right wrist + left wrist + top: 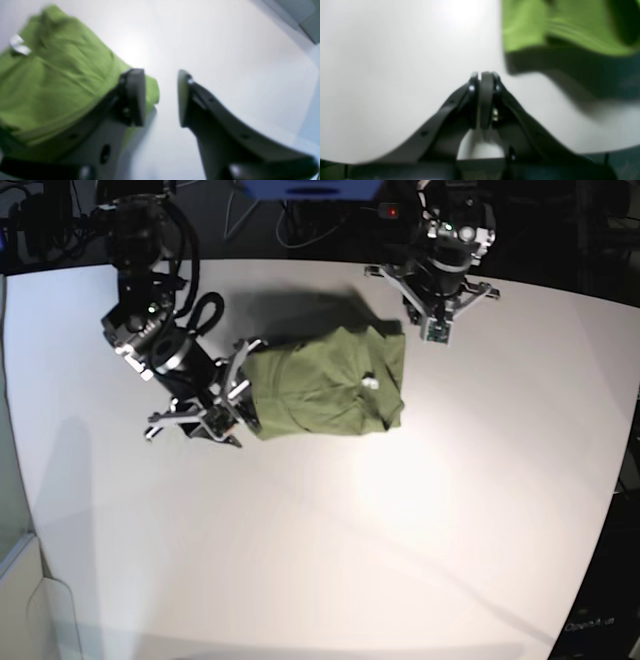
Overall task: Fold the T-shirt properly
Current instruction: 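Open the right gripper and pull it back from the bundle, then press and tuck the bundle's sides with both grippers to square it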
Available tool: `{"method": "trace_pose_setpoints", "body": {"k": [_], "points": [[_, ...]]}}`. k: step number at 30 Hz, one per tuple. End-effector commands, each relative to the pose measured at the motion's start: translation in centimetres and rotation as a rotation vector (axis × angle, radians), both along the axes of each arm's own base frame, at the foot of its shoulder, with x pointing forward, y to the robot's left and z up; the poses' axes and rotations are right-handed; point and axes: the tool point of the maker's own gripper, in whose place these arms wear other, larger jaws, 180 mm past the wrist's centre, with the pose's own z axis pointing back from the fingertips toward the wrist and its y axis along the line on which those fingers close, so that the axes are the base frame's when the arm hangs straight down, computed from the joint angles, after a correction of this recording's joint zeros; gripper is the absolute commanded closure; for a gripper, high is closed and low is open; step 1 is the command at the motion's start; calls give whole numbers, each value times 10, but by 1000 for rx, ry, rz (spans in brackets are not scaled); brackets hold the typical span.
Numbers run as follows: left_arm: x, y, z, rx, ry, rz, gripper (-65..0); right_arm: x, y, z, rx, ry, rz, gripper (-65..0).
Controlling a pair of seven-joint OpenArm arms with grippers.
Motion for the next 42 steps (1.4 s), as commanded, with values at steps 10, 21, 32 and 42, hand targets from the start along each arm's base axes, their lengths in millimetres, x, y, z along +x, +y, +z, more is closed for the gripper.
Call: {"method": "trace_pose_setpoints", "body": {"k": [10,21,32,42], "points": [[5,-16,11,-20,-23,-36,-17,-10,3,-26,39,67,10,-57],[55,-39,-2,-56,-48,-81,-17,-29,4,-42,42,125,8,0],[137,-42,39,-54,-207,-93,-17,-58,13,-57,83,188,0,0],[195,-44,78,-49,-316,-99,-17,-71,27,-52,134,190,-4,0]]}}
